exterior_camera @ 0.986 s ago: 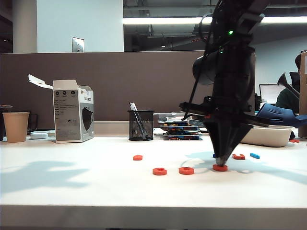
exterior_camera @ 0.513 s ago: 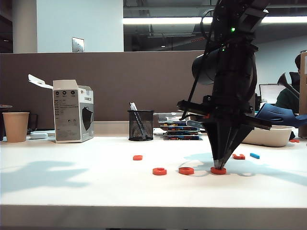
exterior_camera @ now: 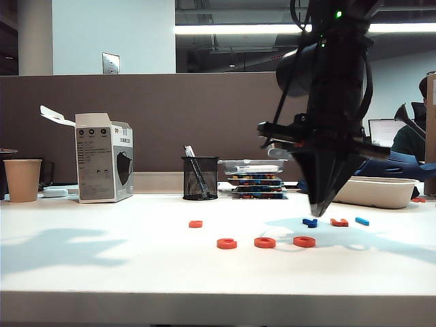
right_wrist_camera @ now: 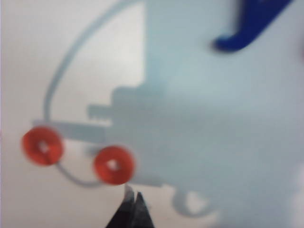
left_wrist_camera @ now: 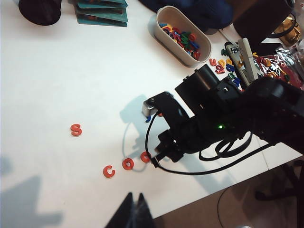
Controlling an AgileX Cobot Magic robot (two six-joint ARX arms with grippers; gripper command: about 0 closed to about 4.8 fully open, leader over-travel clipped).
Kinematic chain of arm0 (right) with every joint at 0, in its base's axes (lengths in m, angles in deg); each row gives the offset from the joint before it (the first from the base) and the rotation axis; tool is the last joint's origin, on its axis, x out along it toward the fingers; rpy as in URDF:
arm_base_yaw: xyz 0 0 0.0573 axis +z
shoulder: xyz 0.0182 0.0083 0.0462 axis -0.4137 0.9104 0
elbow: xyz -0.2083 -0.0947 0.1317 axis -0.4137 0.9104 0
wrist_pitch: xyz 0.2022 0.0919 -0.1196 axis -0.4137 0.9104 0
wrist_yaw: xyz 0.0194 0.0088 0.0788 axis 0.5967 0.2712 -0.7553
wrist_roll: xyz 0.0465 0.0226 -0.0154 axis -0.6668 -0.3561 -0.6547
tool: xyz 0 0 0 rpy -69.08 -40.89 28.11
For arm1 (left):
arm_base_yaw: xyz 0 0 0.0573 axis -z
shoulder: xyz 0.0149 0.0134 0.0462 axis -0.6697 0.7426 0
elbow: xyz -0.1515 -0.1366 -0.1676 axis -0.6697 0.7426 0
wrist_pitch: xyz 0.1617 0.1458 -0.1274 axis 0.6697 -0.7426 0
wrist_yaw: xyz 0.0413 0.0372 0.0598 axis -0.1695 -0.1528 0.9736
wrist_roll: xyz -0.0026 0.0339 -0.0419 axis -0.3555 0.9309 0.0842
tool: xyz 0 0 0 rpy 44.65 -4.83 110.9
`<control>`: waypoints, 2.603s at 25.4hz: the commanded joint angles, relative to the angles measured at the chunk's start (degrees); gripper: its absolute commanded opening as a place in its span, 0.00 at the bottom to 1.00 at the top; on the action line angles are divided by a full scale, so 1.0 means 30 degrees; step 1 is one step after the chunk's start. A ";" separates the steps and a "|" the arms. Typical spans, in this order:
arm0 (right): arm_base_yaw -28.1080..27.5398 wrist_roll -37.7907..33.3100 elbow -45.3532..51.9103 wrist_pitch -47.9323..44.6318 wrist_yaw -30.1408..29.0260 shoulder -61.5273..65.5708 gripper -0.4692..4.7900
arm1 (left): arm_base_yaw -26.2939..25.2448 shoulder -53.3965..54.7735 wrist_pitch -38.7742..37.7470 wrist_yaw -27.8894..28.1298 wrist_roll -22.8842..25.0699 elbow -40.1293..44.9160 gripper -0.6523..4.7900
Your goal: Select the appropriate letters from the row of letter magnets placed on the table to arrange into the word "cool".
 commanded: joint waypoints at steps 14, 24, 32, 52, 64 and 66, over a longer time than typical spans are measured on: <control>-0.3286 0.1290 -0.0029 -0.4874 0.5727 0.0452 0.30 | 0.0015 -0.0095 0.0109 0.0051 0.0080 -0.0080 0.11; -0.3417 0.1705 -0.0036 -0.5967 0.5639 0.2142 0.30 | 0.0015 -0.0095 0.0109 0.0051 0.0087 -0.0080 0.11; -0.3417 0.1690 -0.0022 -0.4554 0.4823 0.3162 0.29 | 0.0015 -0.0095 0.0109 0.0051 0.0087 -0.0080 0.11; -0.3417 0.1603 -0.0029 -0.2849 0.3687 0.3155 0.22 | 0.0015 -0.0095 0.0117 0.0051 0.0087 -0.0080 0.11; -0.3548 0.1472 -0.0131 -0.0845 0.3548 0.2142 0.08 | 0.0015 -0.0095 0.0117 0.0058 0.0087 -0.0080 0.11; -0.3548 0.1158 -0.0022 -0.0525 0.2973 0.1035 0.08 | 0.0015 -0.0095 0.0124 0.0058 0.0087 -0.0080 0.11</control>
